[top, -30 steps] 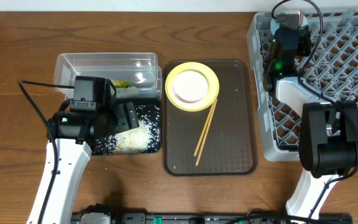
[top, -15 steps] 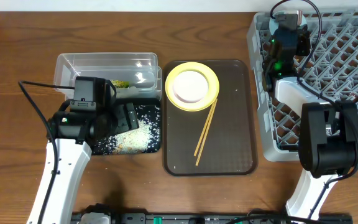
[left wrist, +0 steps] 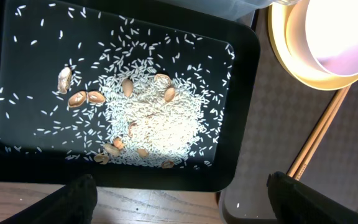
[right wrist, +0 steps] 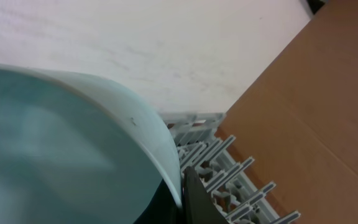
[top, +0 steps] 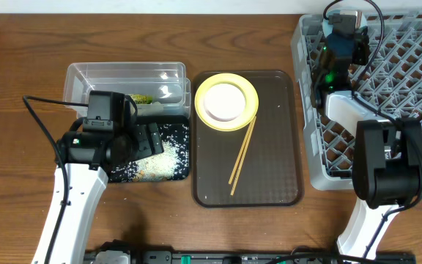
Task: Sort waste into correct bins and load items into the dishwasher rack
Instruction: 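Place the light-blue bowl upright in the rack's back-left corner, then grasp the pink-white bowl on the yellow plate with the right gripper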
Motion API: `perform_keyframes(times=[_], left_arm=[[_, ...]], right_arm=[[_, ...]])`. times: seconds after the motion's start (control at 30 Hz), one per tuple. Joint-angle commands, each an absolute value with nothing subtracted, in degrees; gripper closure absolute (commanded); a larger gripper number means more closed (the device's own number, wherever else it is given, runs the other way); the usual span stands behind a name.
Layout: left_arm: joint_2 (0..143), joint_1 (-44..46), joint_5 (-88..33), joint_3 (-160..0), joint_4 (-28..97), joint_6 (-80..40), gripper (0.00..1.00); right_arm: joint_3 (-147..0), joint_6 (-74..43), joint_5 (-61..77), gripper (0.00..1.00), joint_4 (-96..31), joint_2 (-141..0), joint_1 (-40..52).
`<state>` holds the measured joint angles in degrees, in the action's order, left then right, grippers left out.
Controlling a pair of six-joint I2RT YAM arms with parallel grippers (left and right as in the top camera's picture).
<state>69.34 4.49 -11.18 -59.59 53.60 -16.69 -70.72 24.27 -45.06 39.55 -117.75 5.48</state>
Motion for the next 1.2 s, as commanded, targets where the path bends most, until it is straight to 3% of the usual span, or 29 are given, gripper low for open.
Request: perform_keyframes(times=[0.0, 0.47, 0.6, 0.73, 0.77, 0.8, 0.93, 1.1, 1.17], left_arm=[[69.3, 4.1, -10.5, -59.9, 53.7, -17.0, 0.11], [69.3, 4.1, -10.5, -59.8, 53.8, -17.0, 0.10], [69.3, 4.1, -10.5, -59.8, 53.8, -17.0, 0.11], [69.3, 4.1, -10.5, -59.9, 53.8, -17.0, 0.10], [69.3, 4.1, -10.5, -59.9, 53.8, -17.0, 0.10], [69.3, 4.1, -10.5, -59.9, 53.7, -17.0, 0.11], [69.3, 4.1, -10.5, -59.9, 53.5, -17.0, 0.10], [69.3, 4.1, -10.4, -59.8, 54.0, -17.0, 0.10], [69.3, 4.1, -10.4, -59.9, 54.0, -17.0, 0.11]], right_arm=[[-70.8, 23.2, -46.1, 0.99, 39.2, -120.0, 5.5], [-70.8, 22.7, -50.3, 0.99, 31.6, -120.6, 11.6], [-70.8, 16.8, -53.4, 0.99, 25.1, -119.6, 13.5], [-70.8, 8.1, -52.0, 0.90, 11.2, -116.1, 14.3], [-70.8, 7.0, -49.9, 0.78, 6.2, -114.4, 14.5], [-70.8, 6.7, -48.8, 0.72, 4.1, -113.7, 14.5], [-70.8, 1.4, -42.2, 0.60, -6.9, -108.0, 14.6], [-70.8, -2.6, -20.0, 0.66, -18.7, -99.5, 16.7], [-70.8, -5.8, -10.6, 0.60, -21.3, -96.8, 18.7]])
